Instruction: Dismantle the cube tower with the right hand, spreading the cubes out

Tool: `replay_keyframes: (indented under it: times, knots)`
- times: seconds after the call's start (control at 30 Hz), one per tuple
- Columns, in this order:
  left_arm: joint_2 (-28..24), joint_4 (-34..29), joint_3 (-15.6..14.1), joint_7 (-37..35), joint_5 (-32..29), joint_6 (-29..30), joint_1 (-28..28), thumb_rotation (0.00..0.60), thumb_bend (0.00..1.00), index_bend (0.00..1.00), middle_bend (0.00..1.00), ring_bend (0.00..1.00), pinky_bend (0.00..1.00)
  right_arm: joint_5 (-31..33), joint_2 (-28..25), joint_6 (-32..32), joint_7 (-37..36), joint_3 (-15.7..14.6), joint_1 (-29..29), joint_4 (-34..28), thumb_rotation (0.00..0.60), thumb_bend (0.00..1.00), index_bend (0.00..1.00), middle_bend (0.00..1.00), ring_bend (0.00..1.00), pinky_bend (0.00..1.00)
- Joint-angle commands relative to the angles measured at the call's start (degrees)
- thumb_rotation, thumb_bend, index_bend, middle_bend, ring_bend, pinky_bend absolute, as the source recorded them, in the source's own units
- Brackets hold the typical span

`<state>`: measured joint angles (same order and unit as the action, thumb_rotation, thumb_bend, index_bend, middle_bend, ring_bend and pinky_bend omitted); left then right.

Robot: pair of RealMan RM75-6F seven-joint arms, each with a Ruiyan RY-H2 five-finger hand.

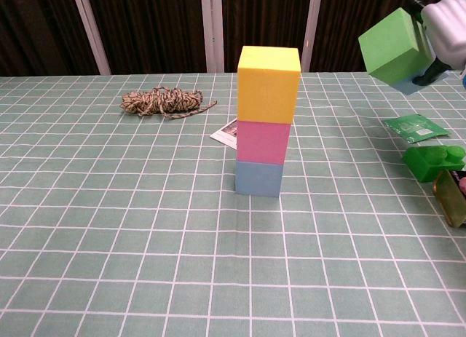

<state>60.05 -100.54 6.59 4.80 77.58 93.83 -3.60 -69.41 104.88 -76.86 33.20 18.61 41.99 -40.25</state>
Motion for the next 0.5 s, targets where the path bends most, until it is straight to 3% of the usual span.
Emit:
replay_keyframes:
  times: [0.03,0.13,0.3,0.5]
  knots:
    - [0.25,-0.08,-0.22,0.45,0.54,0.37,-0.06,0.6,0.18,0.2,0.0,0.0,0.08,-3.62,1.48,-0.41,3.39,-3.23,1.45,5.47,0.6,0.22,0.18,0.56,0.72,0.13]
    - [0.39,-0.13,-0.19,0.68,0.59,0.79,-0.23,0.6,0.18,0.2,0.0,0.0,0.08,-4.82,2.87,-0.76,5.46,-4.24,1.81,8.92,0.6,0.22,0.18,0.56,0.73,0.13]
    - [0.22,-0.12,0.01,0.34,0.15,0.68,-0.28,0.6,0.18,0.2,0.0,0.0,0.08,-2.87,5.08,0.31,3.36,-2.4,1.57,9.91,0.6,0.22,0.18,0.56,0.72,0.13]
    - [0.01,-0.15,0.07,-0.12,0.14,0.9,-0.48,0.6,0.18,0.2,0.0,0.0,0.08,2.98,5.93,3.92,-2.16,2.85,0.76,7.11,0.6,0.22,0.18,0.56,0.73,0.13]
